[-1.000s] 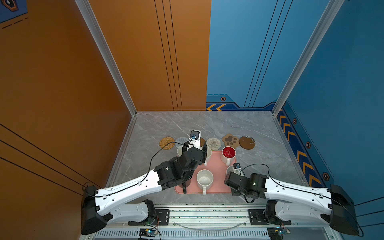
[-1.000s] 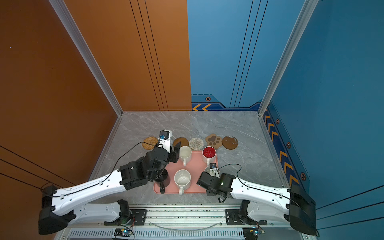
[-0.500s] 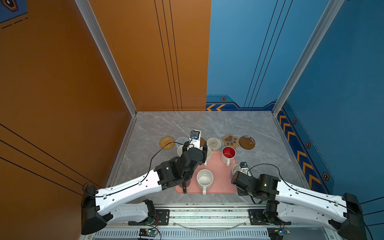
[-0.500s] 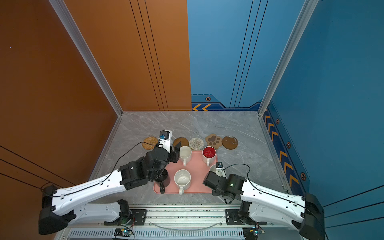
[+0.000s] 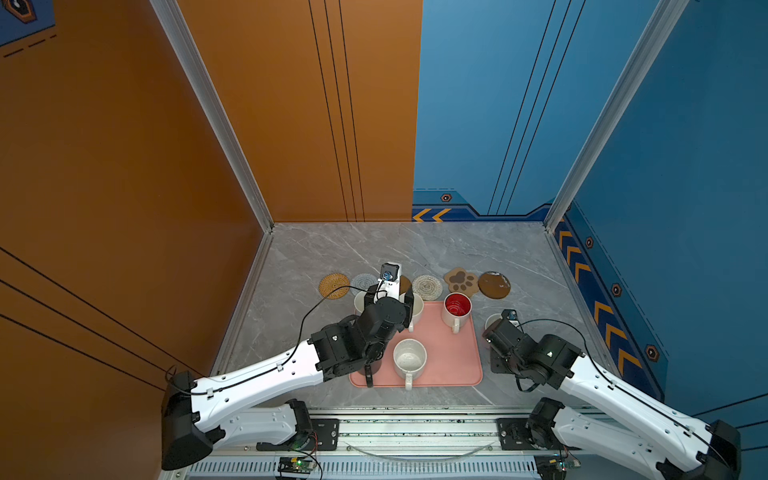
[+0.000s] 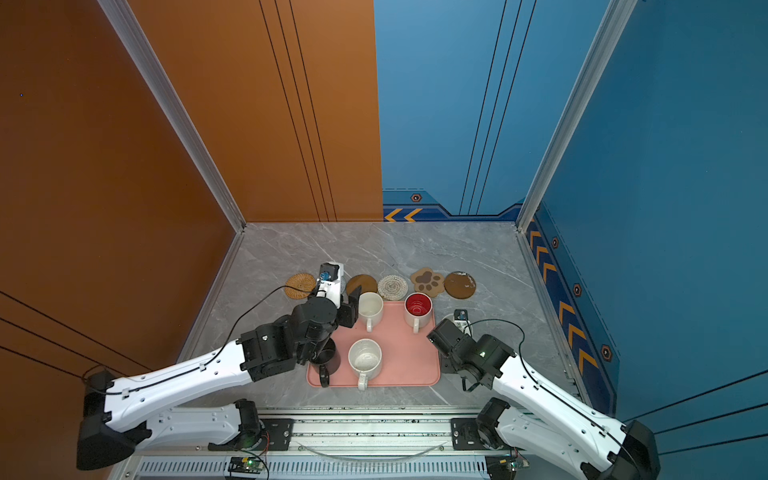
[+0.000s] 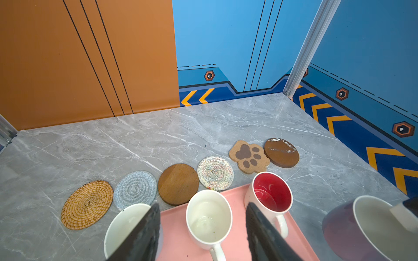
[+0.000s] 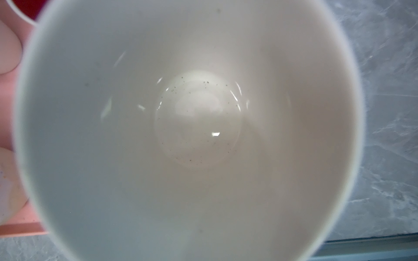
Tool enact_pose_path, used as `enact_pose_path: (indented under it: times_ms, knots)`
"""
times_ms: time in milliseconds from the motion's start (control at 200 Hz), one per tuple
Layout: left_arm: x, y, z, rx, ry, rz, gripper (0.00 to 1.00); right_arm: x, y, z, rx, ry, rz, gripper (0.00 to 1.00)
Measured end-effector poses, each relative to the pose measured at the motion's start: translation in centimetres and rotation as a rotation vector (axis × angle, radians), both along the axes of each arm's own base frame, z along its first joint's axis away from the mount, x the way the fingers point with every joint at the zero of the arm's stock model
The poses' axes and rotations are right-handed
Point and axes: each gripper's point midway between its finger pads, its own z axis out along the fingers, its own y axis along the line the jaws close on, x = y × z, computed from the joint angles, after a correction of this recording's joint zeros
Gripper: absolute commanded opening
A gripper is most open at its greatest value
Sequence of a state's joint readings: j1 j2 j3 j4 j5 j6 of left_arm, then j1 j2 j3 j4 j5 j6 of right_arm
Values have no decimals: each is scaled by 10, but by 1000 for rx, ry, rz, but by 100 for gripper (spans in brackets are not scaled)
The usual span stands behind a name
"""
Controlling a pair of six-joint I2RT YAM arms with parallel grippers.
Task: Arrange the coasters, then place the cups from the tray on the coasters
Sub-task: 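Lift the purple-handled mug with the right gripper toward the brown round coaster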
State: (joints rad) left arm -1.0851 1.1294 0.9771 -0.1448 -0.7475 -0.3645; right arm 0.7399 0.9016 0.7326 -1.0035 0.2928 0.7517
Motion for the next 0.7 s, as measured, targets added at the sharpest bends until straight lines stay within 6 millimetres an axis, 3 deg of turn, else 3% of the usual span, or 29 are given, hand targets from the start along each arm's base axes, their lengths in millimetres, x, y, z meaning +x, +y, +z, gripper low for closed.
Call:
enact_pose_path:
  times_ms: [355,701]
  knots:
    - [-1,7,-5,3,4,6,61,64,-26,19,-1,-27,-92,0]
    - [1,16,-6,-1,2,27,61,151,-44,15,22,-8,-129,0]
